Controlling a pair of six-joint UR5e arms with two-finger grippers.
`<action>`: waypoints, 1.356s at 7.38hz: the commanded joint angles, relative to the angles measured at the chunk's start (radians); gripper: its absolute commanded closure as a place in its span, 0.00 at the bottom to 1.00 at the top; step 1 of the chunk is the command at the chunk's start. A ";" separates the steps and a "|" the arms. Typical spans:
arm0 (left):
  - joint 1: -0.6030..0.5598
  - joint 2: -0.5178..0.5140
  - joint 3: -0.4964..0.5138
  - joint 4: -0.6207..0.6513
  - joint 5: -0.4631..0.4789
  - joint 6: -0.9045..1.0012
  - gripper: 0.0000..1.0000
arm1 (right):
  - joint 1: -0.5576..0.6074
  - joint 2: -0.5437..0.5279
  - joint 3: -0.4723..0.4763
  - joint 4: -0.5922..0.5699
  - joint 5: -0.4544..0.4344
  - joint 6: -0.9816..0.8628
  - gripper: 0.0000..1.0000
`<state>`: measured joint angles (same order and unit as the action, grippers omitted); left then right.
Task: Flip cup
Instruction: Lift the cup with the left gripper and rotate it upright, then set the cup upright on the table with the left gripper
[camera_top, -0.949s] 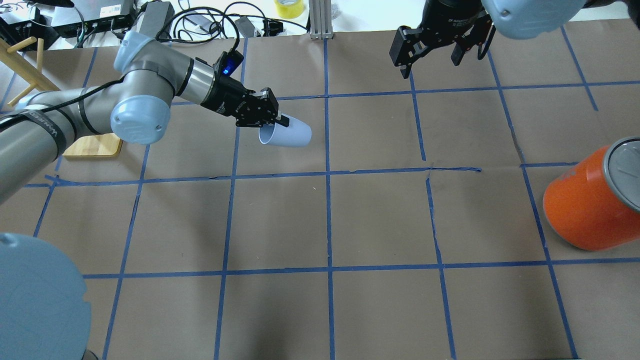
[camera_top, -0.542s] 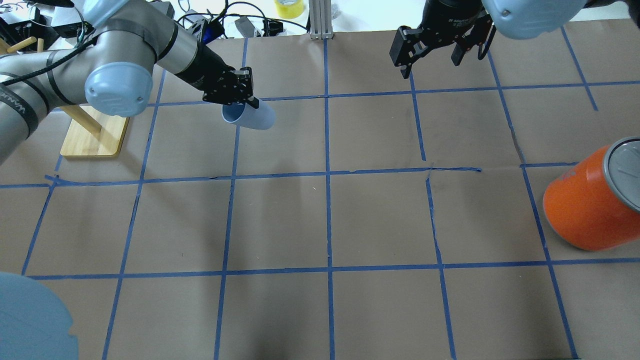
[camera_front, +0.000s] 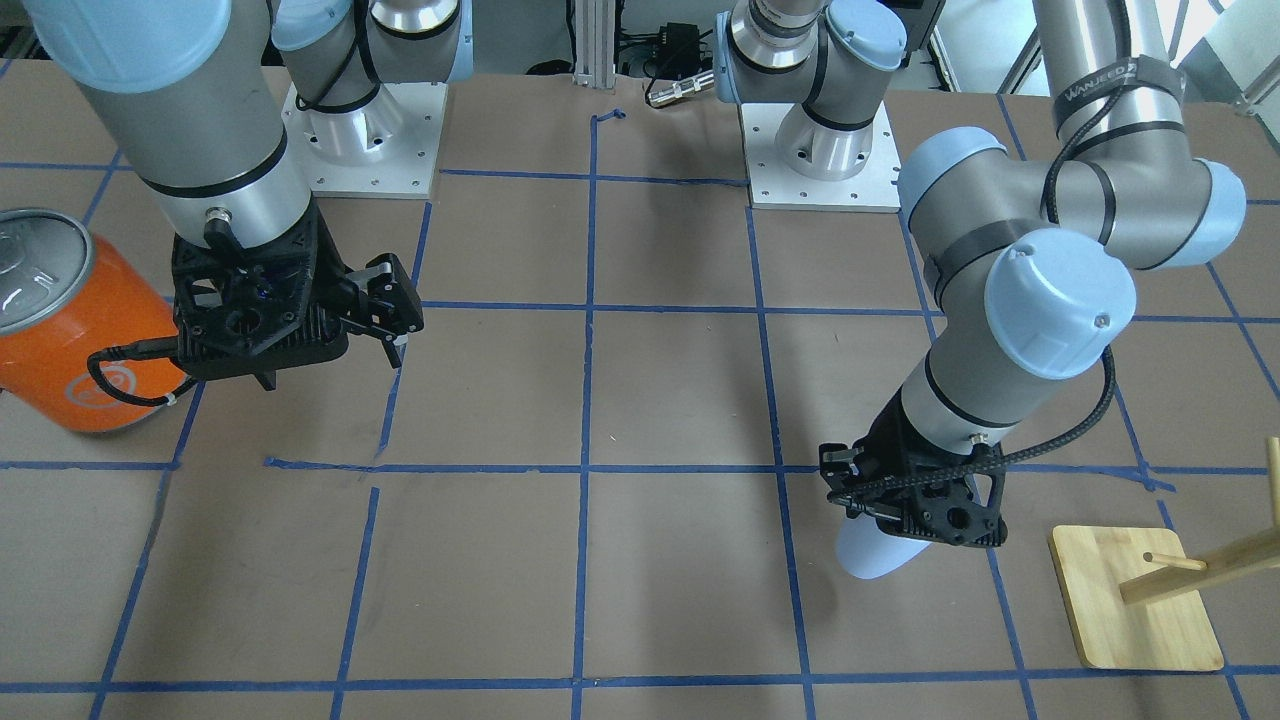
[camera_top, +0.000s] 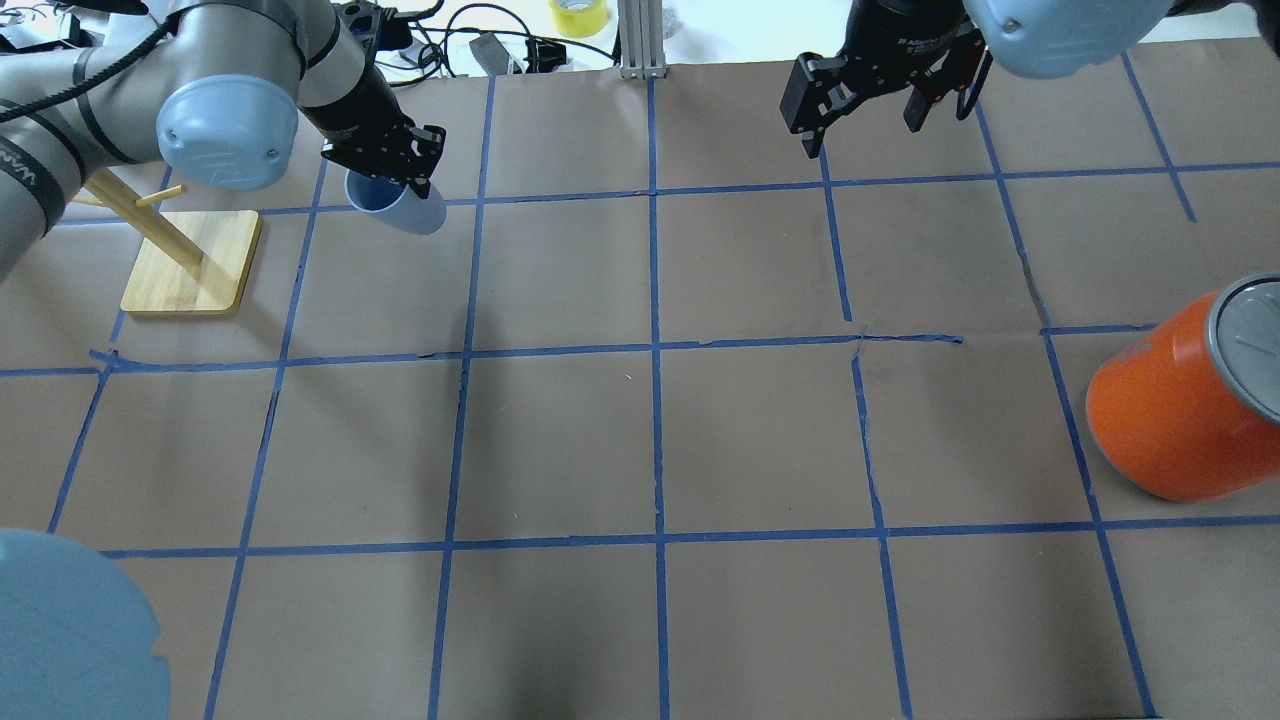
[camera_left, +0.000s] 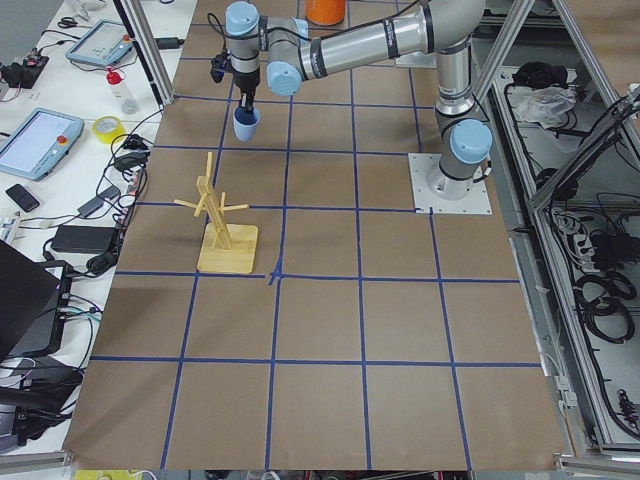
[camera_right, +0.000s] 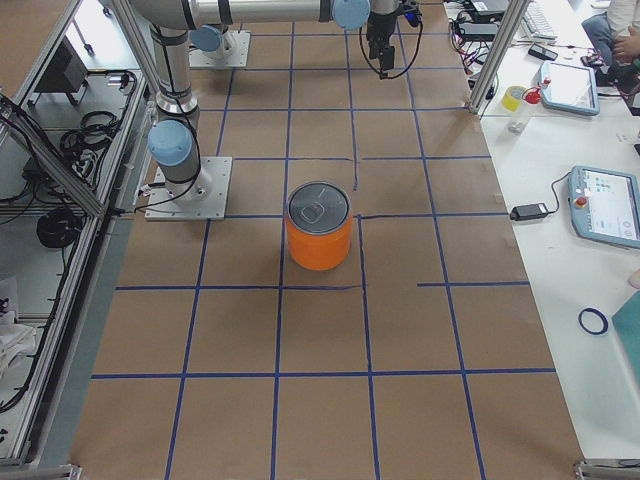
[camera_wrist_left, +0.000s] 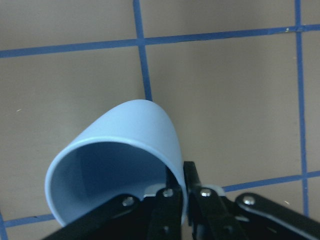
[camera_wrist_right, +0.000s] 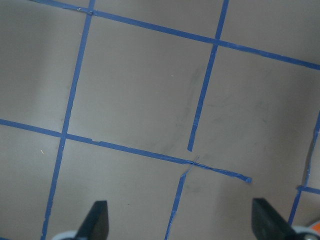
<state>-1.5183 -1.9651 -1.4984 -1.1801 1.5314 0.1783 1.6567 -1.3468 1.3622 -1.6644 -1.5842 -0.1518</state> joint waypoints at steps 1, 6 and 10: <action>0.022 -0.064 0.006 0.007 0.059 0.045 1.00 | 0.000 0.000 0.000 0.000 -0.007 0.000 0.00; 0.046 -0.152 0.073 -0.059 0.089 0.106 1.00 | 0.000 -0.002 0.015 -0.003 -0.010 0.000 0.00; 0.046 -0.173 0.075 -0.058 0.085 0.109 1.00 | 0.000 -0.002 0.015 -0.009 -0.010 0.000 0.00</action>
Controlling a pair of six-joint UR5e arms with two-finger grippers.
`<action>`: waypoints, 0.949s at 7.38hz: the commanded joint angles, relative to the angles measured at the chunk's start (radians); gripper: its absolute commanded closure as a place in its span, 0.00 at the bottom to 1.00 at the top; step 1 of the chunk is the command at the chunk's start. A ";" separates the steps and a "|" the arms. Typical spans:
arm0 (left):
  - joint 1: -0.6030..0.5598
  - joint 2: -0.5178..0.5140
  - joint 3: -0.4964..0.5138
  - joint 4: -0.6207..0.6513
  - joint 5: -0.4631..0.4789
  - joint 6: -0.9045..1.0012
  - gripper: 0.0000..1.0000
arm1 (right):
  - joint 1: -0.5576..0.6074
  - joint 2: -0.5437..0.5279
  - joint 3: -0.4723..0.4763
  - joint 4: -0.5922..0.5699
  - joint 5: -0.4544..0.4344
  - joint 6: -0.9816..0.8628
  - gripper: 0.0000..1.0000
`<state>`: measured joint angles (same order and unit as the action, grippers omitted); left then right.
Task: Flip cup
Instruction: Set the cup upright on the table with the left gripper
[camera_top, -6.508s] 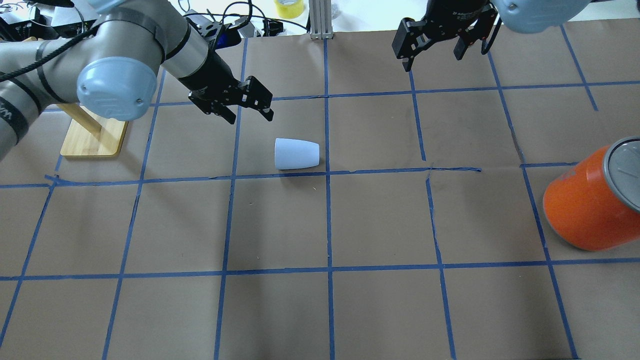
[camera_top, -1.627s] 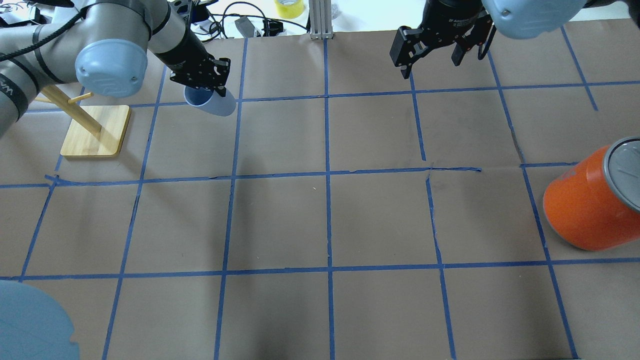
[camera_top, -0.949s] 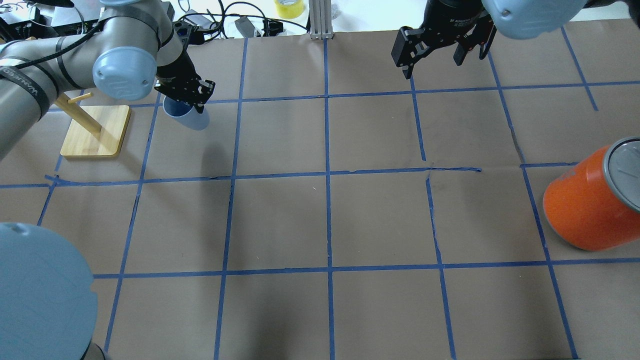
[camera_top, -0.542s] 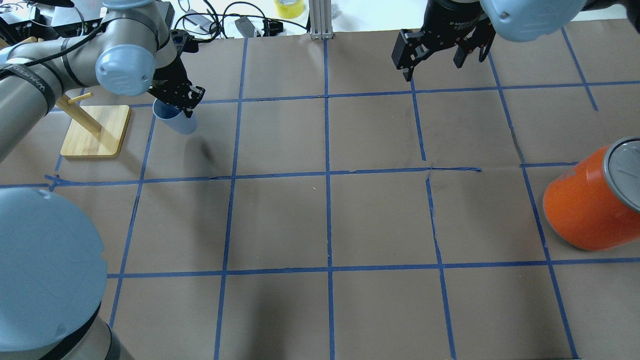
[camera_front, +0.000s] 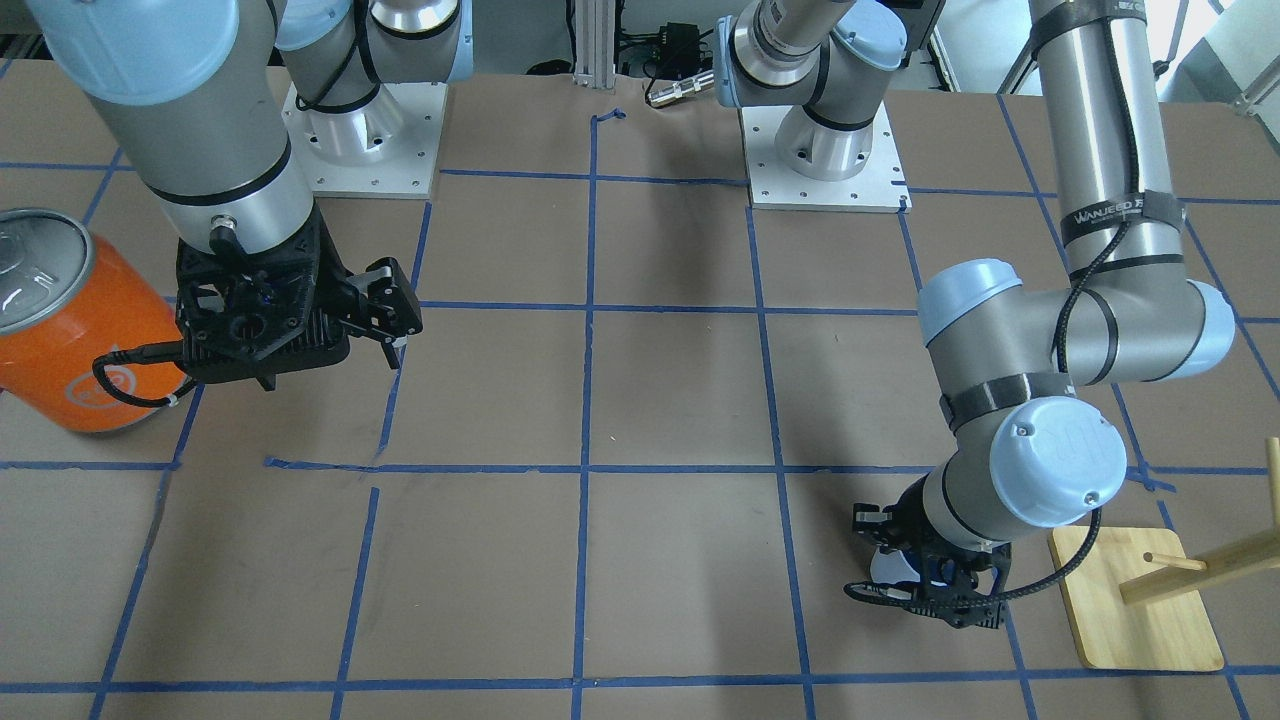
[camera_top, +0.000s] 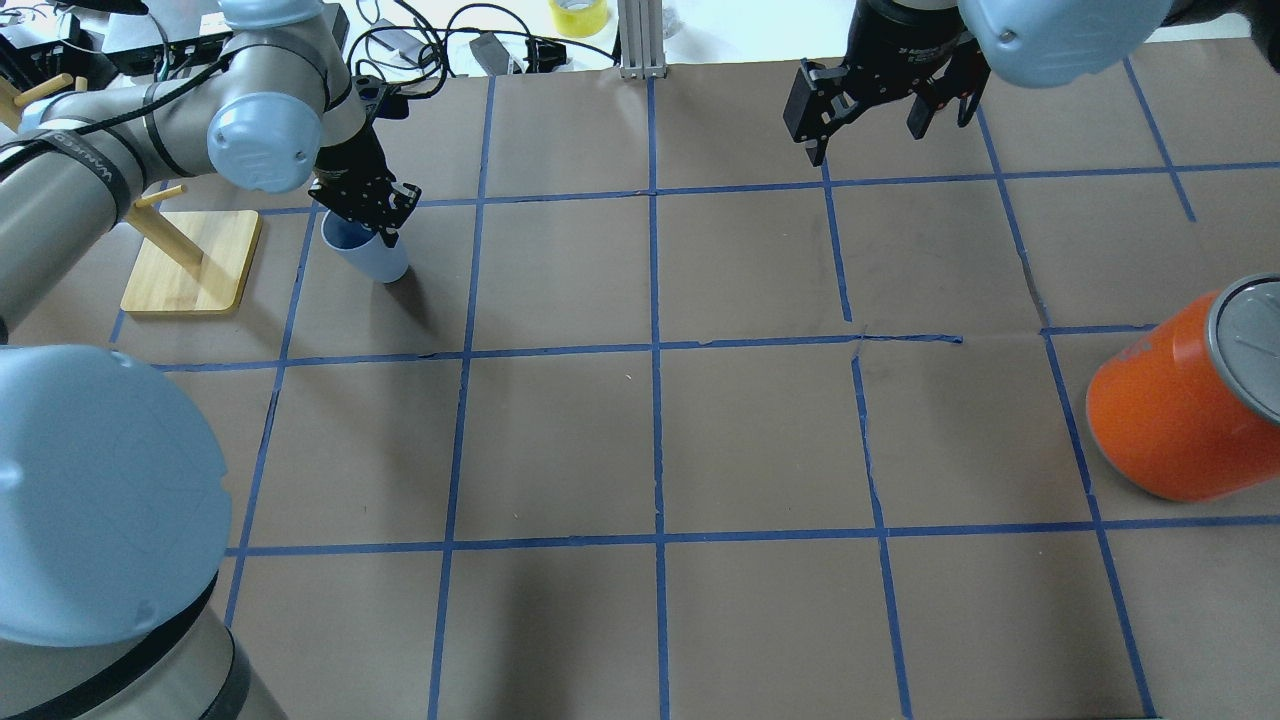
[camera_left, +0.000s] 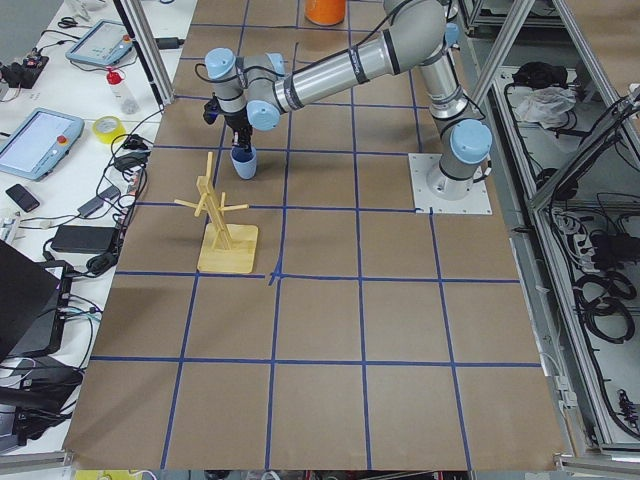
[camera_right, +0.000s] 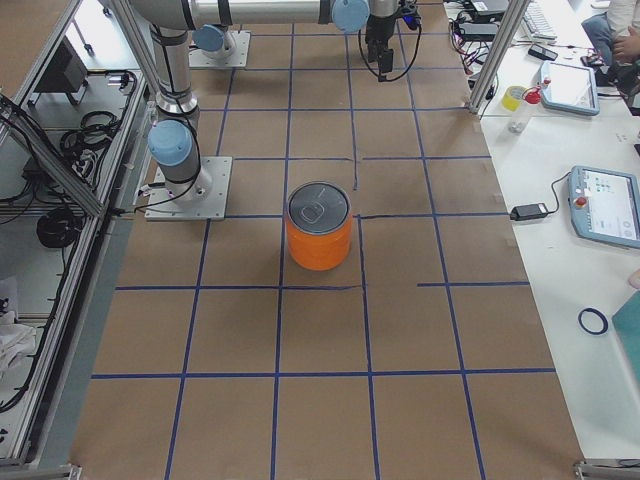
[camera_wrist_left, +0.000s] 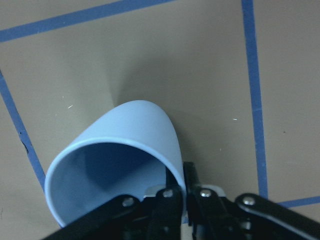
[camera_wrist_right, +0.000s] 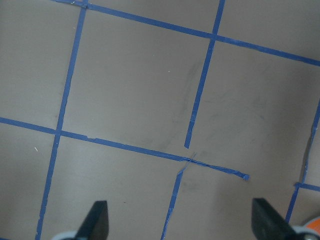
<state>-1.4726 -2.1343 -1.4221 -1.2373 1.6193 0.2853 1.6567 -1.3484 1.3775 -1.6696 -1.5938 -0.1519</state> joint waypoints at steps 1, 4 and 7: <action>0.000 -0.004 -0.001 0.002 -0.003 0.006 0.63 | 0.000 0.000 0.000 -0.006 0.000 0.000 0.00; -0.002 0.011 0.003 0.009 -0.004 0.003 0.24 | 0.000 0.000 0.000 -0.007 0.000 0.000 0.00; -0.020 0.133 0.006 -0.037 0.013 -0.014 0.13 | 0.000 0.000 0.000 -0.006 0.000 0.000 0.00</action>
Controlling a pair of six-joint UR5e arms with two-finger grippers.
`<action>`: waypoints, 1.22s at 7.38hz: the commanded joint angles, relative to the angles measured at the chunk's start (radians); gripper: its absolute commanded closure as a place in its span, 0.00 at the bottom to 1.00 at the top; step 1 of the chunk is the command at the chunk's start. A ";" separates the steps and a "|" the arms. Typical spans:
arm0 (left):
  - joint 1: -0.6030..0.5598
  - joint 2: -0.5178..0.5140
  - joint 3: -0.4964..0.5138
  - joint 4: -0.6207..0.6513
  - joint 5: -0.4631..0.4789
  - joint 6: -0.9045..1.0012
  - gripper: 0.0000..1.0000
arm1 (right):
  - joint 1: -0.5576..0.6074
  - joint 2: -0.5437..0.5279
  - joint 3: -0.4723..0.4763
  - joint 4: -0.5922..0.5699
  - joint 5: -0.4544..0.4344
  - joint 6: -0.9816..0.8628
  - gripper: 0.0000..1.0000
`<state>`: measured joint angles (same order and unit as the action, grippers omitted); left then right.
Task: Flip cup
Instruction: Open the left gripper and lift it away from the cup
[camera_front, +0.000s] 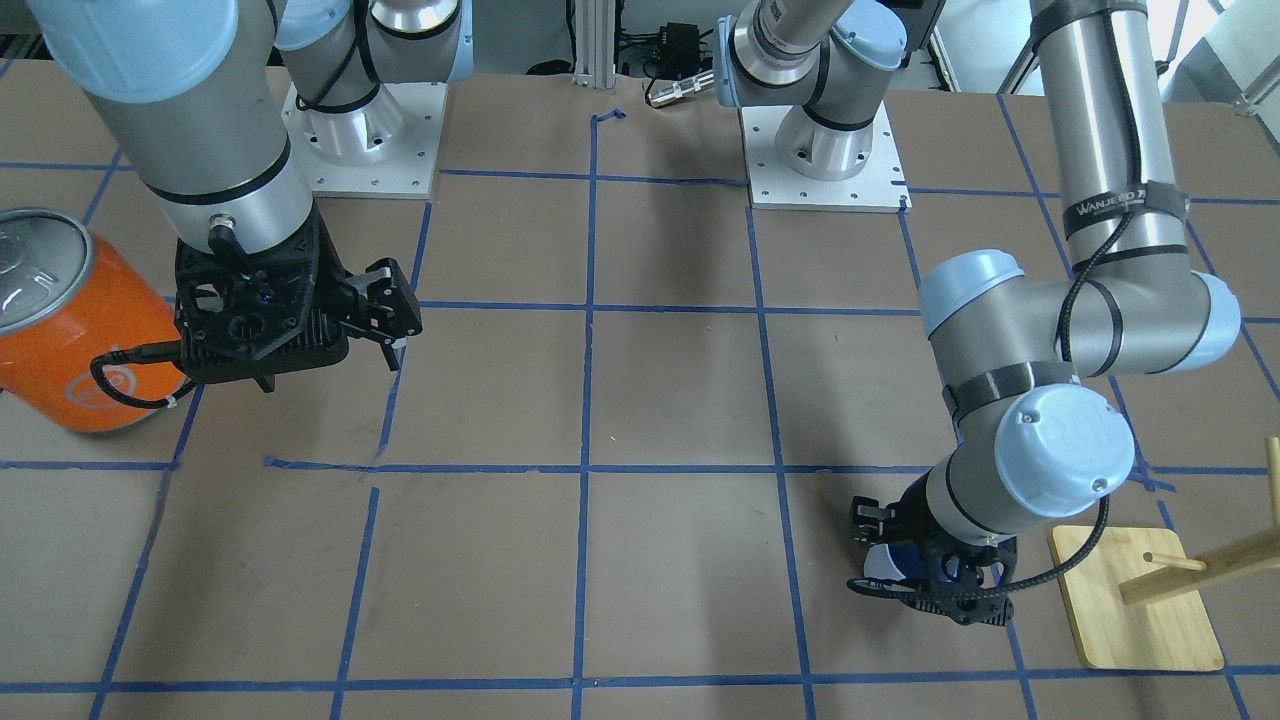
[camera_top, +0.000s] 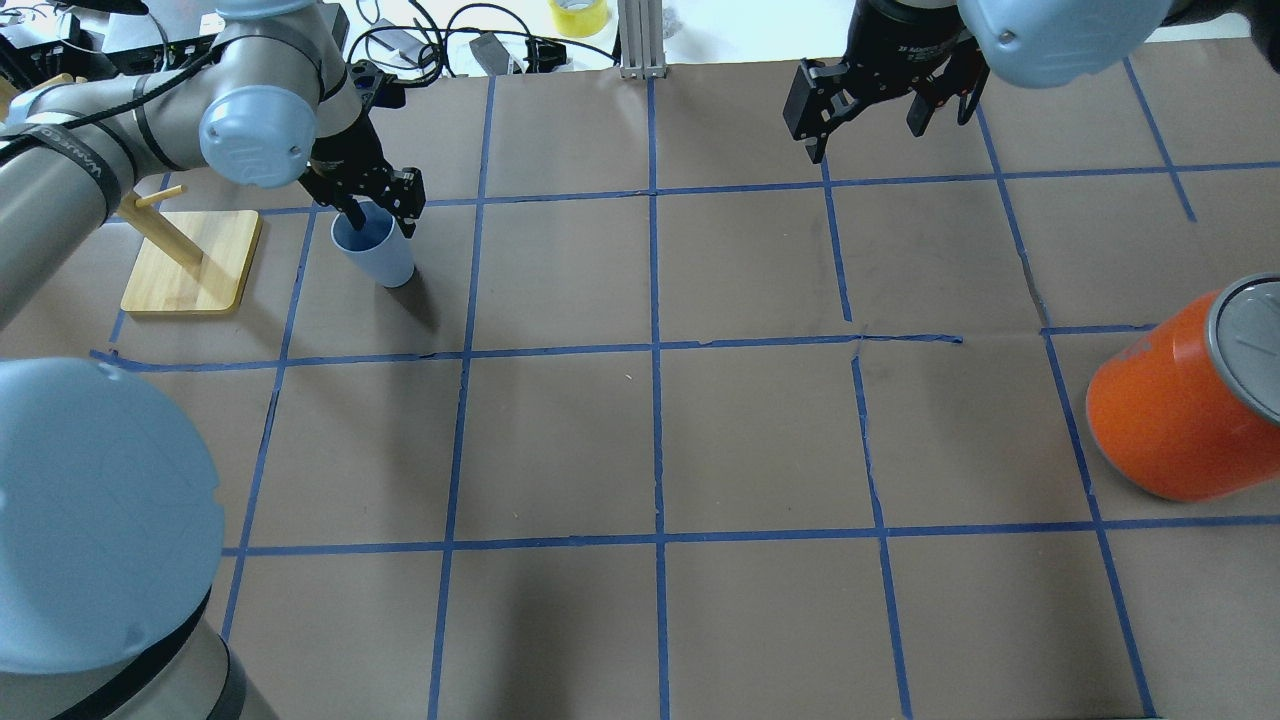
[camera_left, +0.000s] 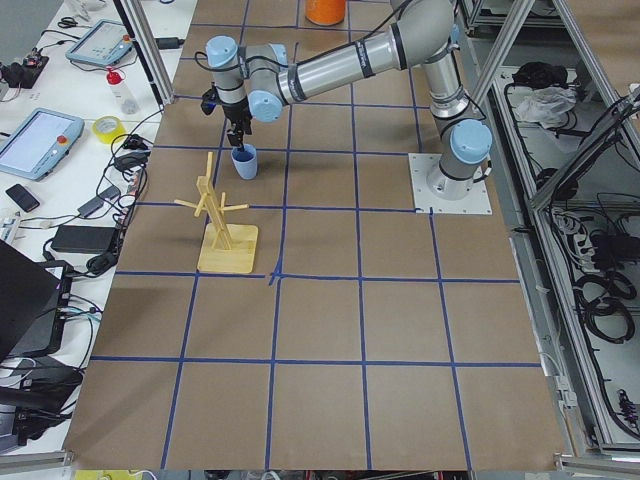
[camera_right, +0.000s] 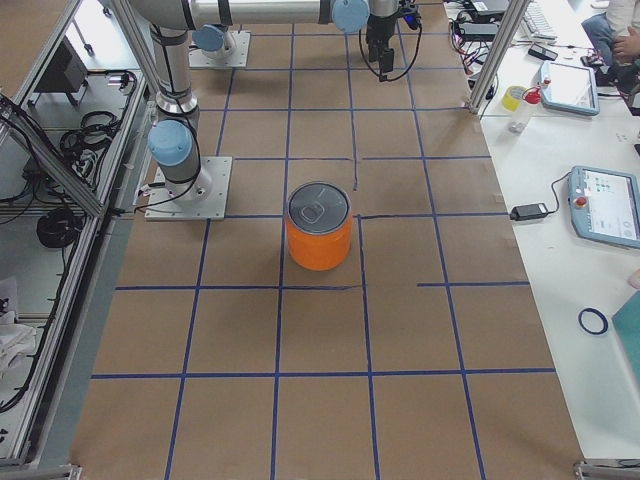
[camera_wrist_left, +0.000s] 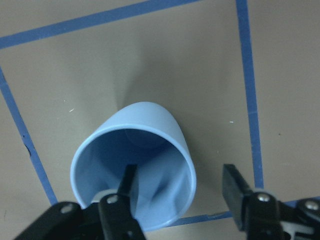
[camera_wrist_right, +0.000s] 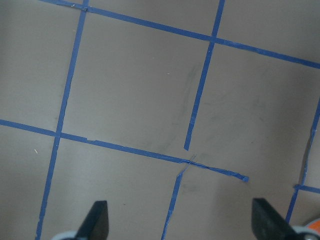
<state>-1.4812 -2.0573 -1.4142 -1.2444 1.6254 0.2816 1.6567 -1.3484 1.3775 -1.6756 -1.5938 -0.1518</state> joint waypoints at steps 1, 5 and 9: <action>-0.040 0.107 0.003 -0.080 0.008 -0.031 0.12 | 0.000 0.000 0.000 -0.003 0.000 0.000 0.00; -0.154 0.366 -0.032 -0.274 0.004 -0.274 0.05 | 0.000 -0.001 0.000 0.004 -0.011 0.000 0.00; -0.148 0.451 -0.153 -0.166 -0.007 -0.407 0.01 | 0.000 -0.003 0.000 -0.003 -0.011 0.000 0.00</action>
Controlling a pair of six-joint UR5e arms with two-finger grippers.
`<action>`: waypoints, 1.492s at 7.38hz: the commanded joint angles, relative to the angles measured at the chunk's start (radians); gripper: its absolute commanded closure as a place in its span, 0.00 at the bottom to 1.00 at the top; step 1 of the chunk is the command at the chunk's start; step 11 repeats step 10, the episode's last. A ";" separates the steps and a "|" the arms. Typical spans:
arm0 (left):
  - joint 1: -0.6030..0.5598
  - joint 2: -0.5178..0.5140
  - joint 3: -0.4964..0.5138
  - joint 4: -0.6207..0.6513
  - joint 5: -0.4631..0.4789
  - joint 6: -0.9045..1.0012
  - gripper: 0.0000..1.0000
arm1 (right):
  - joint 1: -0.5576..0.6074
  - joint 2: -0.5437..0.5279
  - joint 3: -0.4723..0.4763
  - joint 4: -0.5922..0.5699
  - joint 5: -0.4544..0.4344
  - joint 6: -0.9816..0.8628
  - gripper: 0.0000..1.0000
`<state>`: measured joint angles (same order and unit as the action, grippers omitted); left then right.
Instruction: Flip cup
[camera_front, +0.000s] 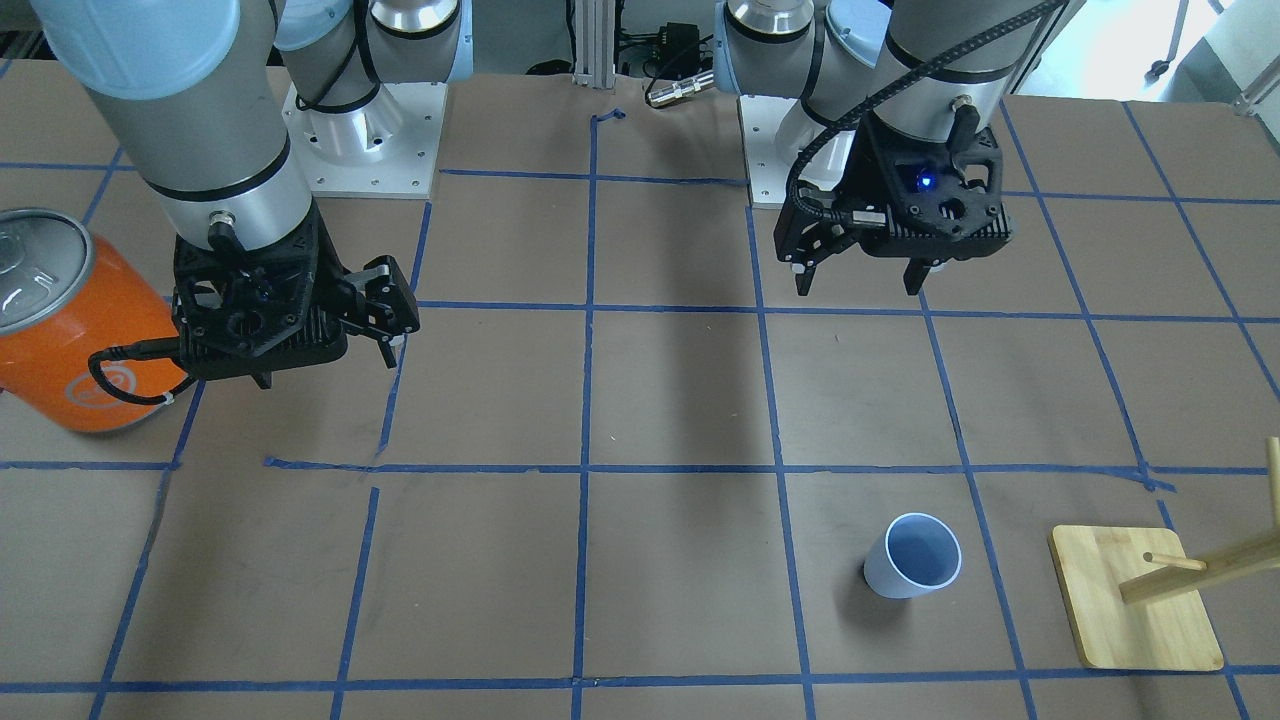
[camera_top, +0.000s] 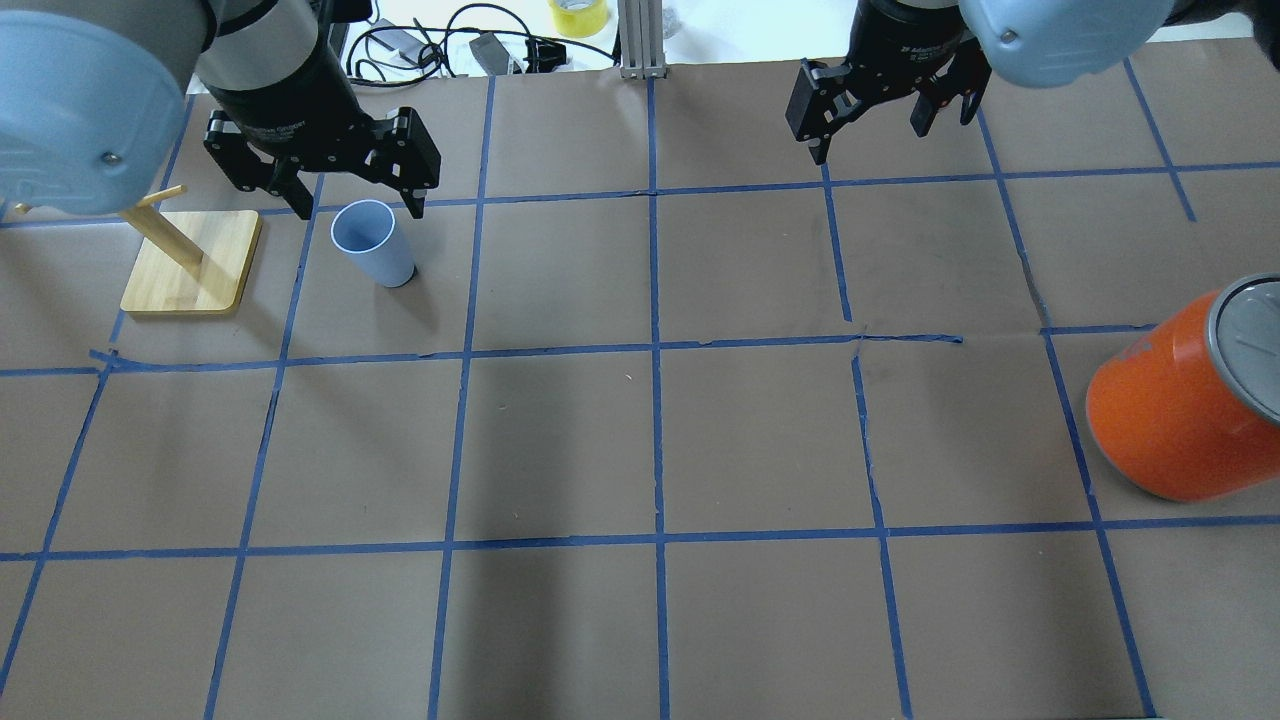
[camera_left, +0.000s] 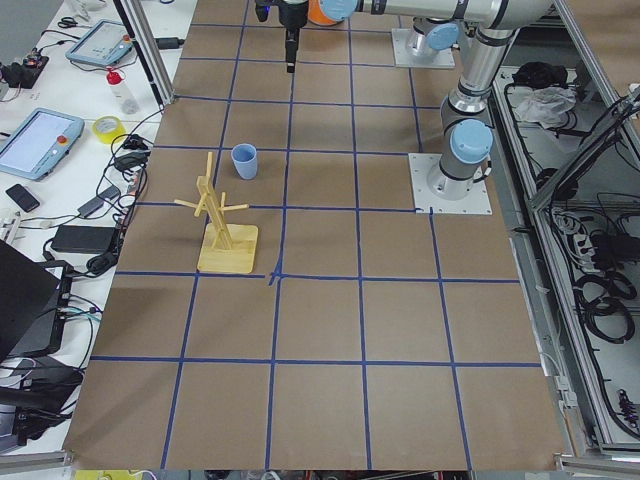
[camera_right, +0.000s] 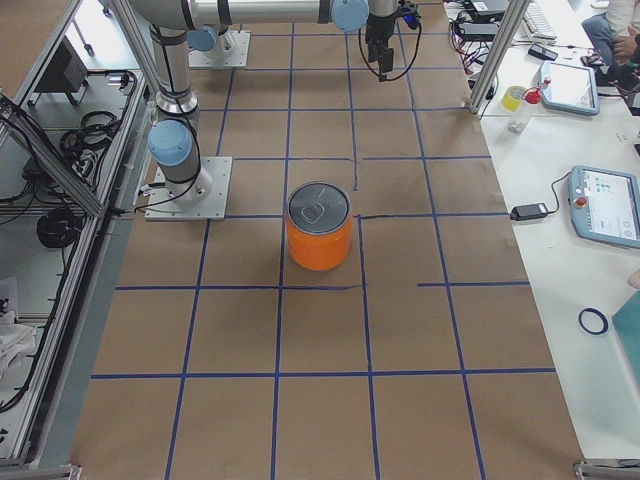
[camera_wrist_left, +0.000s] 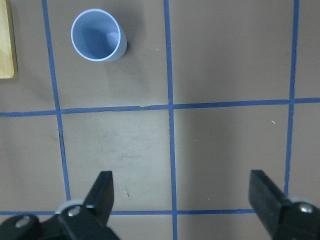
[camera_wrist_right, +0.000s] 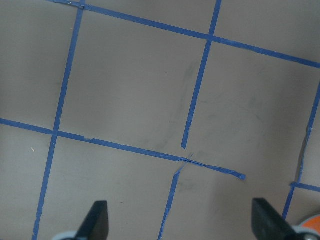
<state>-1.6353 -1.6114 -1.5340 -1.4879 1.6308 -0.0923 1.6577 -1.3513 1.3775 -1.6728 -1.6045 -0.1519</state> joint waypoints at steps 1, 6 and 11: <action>0.000 -0.013 -0.037 0.099 0.000 -0.037 0.00 | 0.001 0.000 0.000 -0.007 0.000 0.002 0.00; -0.011 -0.012 -0.041 0.101 -0.008 -0.052 0.00 | 0.001 -0.025 0.002 0.034 0.061 0.087 0.00; -0.011 -0.012 -0.041 0.100 -0.008 -0.049 0.00 | 0.001 -0.031 0.000 0.030 0.086 0.087 0.00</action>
